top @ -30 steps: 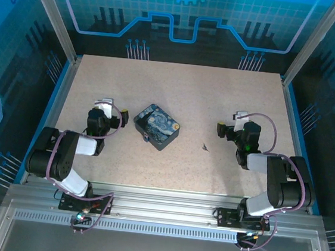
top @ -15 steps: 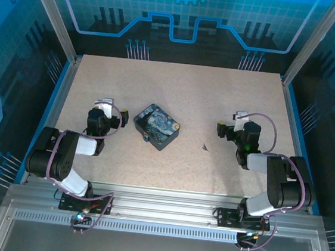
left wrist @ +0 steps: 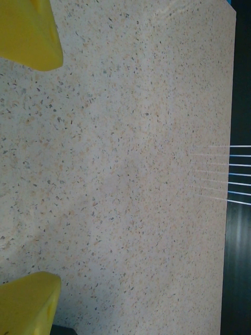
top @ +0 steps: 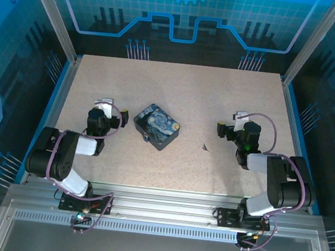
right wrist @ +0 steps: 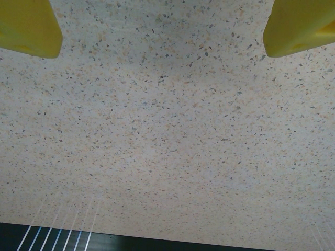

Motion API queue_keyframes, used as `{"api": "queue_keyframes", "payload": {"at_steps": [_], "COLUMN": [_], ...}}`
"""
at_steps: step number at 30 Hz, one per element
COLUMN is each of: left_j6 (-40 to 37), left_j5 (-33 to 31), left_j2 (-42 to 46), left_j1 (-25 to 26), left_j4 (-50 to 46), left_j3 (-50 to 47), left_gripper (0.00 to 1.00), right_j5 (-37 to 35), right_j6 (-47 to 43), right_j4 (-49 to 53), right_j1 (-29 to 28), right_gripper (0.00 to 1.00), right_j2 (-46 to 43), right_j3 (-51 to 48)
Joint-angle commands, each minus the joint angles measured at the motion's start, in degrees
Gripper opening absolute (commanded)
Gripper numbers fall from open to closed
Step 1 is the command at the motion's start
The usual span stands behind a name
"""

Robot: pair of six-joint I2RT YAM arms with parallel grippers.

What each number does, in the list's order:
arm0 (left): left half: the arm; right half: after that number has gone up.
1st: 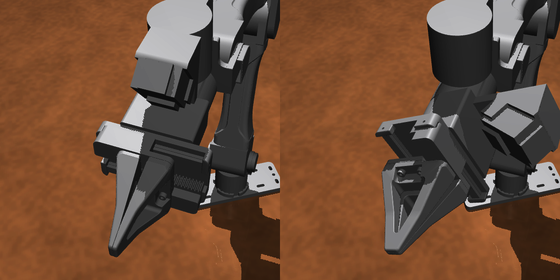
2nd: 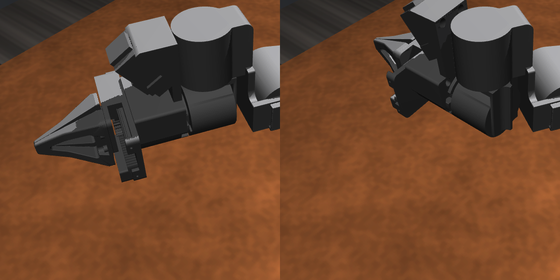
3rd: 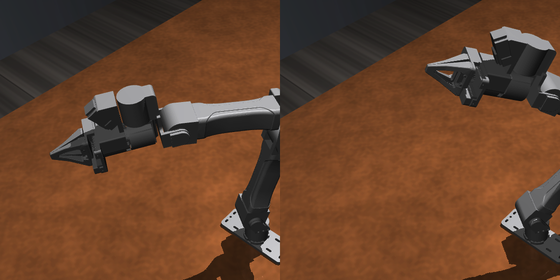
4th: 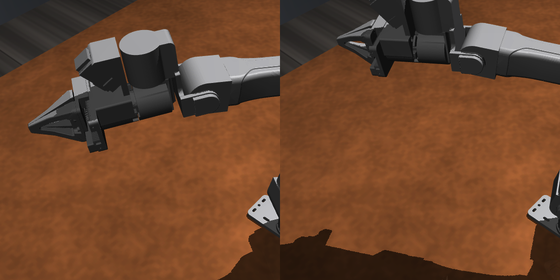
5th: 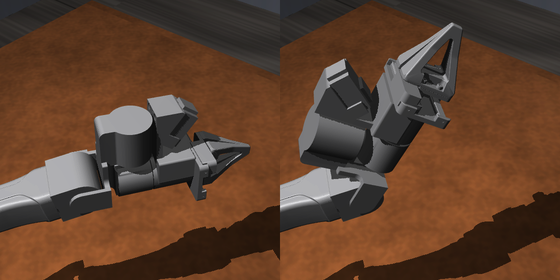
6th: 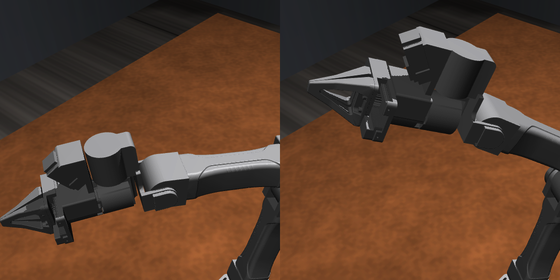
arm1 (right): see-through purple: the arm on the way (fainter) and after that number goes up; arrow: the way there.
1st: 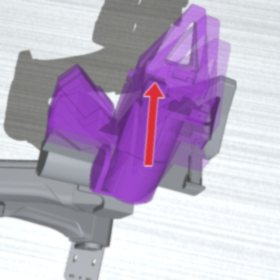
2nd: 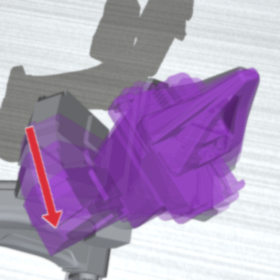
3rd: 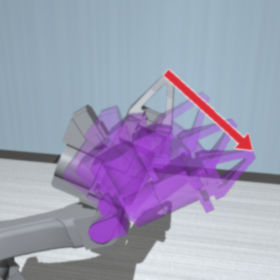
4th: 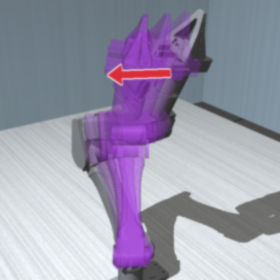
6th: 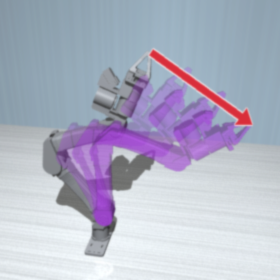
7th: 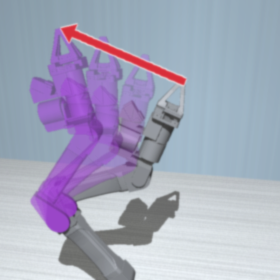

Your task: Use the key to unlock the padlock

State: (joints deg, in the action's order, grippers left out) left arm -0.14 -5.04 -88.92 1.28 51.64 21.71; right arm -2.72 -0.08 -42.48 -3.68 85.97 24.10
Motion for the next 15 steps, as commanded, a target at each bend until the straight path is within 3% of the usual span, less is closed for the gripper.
{"api": "queue_keyframes", "payload": {"at_steps": [1,5,12,15], "left_j6": [-0.4,0.1,0.5,6.9], "left_j5": [0.7,-0.8,-1.0,-0.1], "left_j2": [0.5,4.7,8.7,12.0], "left_j1": [-0.7,-0.7,-0.7,-0.9], "left_j4": [-0.3,-12.1,-25.2,-26.9], "left_j3": [0.9,5.3,12.0,13.7], "left_gripper": [0.99,0.99,0.99,0.99], "right_j5": [0.5,2.8,3.1,5.4], "right_j6": [-0.4,-1.3,2.4,6.6], "right_j4": [1.6,16.2,23.4,28.3], "right_j1": [0.6,0.6,-0.5,-1.1], "right_gripper": [1.00,1.00,1.00,1.00], "right_j2": [-0.4,-4.1,-12.9,-18.1], "right_j3": [1.9,8.7,10.3,12.8]}}
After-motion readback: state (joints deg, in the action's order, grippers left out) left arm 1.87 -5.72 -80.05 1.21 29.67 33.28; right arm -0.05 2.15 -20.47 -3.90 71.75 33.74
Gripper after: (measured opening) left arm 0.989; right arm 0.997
